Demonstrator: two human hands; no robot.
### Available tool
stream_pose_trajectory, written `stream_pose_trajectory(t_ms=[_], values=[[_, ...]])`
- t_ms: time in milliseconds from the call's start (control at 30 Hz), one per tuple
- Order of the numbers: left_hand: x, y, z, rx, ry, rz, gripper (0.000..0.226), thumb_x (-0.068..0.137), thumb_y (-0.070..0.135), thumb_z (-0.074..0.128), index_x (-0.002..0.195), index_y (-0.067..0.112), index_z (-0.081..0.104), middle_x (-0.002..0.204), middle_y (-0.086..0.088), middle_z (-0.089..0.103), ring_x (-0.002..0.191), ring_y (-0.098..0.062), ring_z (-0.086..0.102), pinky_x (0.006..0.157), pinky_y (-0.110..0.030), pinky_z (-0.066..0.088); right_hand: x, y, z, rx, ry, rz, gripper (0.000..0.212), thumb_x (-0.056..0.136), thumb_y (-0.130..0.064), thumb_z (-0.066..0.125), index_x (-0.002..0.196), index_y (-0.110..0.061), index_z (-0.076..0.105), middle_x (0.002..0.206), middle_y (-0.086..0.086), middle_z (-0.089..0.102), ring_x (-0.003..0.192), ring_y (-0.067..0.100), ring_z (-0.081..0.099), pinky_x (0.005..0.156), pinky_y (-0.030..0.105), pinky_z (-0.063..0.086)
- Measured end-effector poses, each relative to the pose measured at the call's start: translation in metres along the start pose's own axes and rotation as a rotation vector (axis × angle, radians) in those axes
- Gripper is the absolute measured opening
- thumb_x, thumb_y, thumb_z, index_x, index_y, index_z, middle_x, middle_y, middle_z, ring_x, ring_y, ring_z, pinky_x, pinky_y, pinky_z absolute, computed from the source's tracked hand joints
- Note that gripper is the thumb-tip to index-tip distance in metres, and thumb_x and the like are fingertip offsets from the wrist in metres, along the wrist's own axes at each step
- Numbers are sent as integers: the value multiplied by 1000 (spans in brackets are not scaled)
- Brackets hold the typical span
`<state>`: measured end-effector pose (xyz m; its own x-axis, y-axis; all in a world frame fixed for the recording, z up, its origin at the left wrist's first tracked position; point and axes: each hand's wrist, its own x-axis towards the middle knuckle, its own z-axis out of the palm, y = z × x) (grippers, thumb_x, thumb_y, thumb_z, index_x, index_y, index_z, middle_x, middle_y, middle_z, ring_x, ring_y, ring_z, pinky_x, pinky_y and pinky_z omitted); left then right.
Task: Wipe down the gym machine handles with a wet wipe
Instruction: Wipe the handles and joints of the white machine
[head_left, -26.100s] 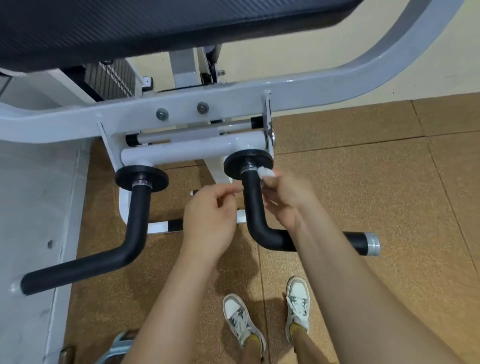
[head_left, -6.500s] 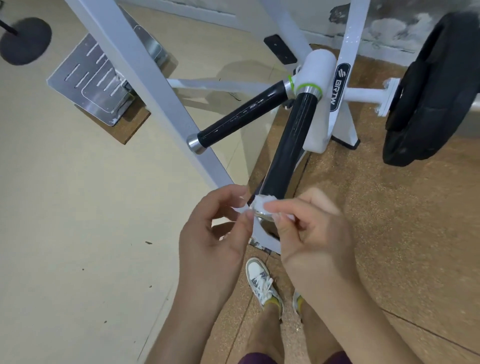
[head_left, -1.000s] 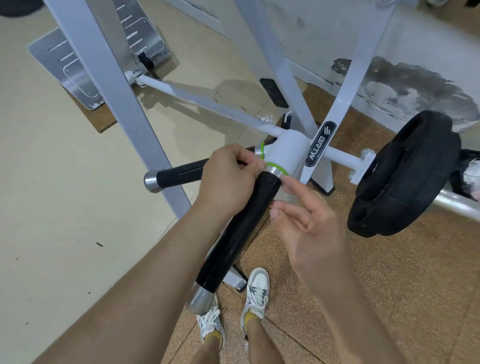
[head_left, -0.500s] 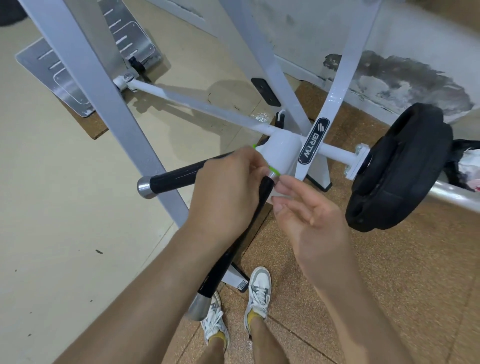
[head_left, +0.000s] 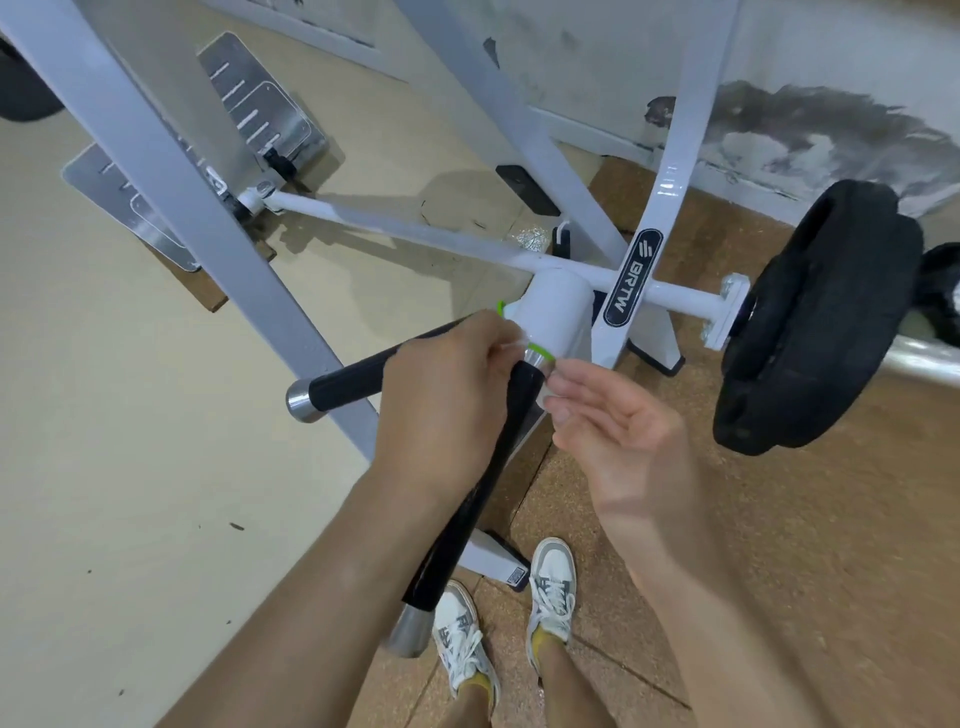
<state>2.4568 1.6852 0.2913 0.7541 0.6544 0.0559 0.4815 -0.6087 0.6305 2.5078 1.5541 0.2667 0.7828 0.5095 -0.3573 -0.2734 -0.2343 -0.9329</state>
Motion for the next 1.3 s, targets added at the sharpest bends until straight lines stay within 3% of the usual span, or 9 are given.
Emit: stream_pose_trajectory(t_ms=[200, 267, 333, 433, 567, 833, 1033, 1133, 1300], values=[[2, 1, 8, 97, -31, 362, 13, 72, 9, 69, 80, 15, 77, 82, 0, 67, 75, -20, 62, 62, -32, 49, 3, -1, -2, 48, -7, -5, 41, 88, -2, 62, 99, -41, 67, 94, -19, 72, 97, 0, 66, 85, 28, 54], [10, 4, 8, 57, -42, 282, 16, 71, 8, 75, 84, 17, 75, 83, 3, 66, 71, -14, 60, 65, -30, 48, 4, -1, -3, 53, 24, -1, 40, 87, -5, 64, 96, -44, 69, 95, -16, 71, 96, 5, 67, 89, 40, 54], [13, 5, 6, -75, -59, 17, 24, 69, 12, 81, 89, 23, 73, 85, 8, 66, 73, -8, 60, 72, -23, 49, 5, -1, -4, 62, 48, 10, 34, 87, -8, 65, 99, -40, 69, 97, -13, 70, 95, 5, 67, 91, 45, 53], [19, 3, 3, -487, -100, -411, 19, 69, 6, 81, 74, 23, 74, 80, 0, 74, 79, -18, 69, 83, -37, 57, 5, -3, -6, 81, 73, 21, 30, 87, -6, 65, 101, -32, 69, 93, -15, 69, 89, 1, 65, 89, 45, 54], [17, -5, 3, -604, -86, -590, 10, 80, -2, 71, 81, 9, 72, 75, -12, 72, 71, -23, 68, 72, -33, 60, 4, -2, -5, 68, 66, 17, 30, 87, -5, 65, 101, -32, 69, 90, -16, 68, 89, 0, 65, 87, 43, 55], [16, -10, 18, -378, -65, -522, 4, 87, 16, 66, 84, 17, 67, 71, -4, 72, 69, -21, 69, 71, -39, 57, 7, -6, 0, 60, 59, 6, 34, 87, -2, 64, 96, -35, 68, 90, -12, 67, 88, 2, 65, 86, 37, 55], [21, -17, 9, -276, -305, -516, 15, 85, 15, 64, 71, 16, 70, 66, -4, 68, 62, -22, 63, 67, -37, 57, -3, -31, 6, -8, -30, -17, 30, 88, -3, 64, 99, -31, 69, 93, -10, 69, 85, -1, 65, 80, 22, 52], [23, -12, -16, -225, -219, -472, 16, 84, 10, 65, 77, 24, 69, 67, 3, 68, 53, -5, 61, 55, -22, 50, 2, -48, -2, -8, -65, -4, 34, 86, 1, 63, 94, -31, 69, 89, -8, 70, 86, 3, 66, 78, 20, 53], [5, 15, -64, -672, -183, -492, 27, 75, 1, 77, 94, 14, 62, 90, -20, 69, 71, -23, 67, 76, -38, 56, 12, -74, 0, 226, -280, 218, 24, 85, -8, 65, 103, -22, 69, 96, 4, 72, 91, 15, 70, 68, 25, 59]])
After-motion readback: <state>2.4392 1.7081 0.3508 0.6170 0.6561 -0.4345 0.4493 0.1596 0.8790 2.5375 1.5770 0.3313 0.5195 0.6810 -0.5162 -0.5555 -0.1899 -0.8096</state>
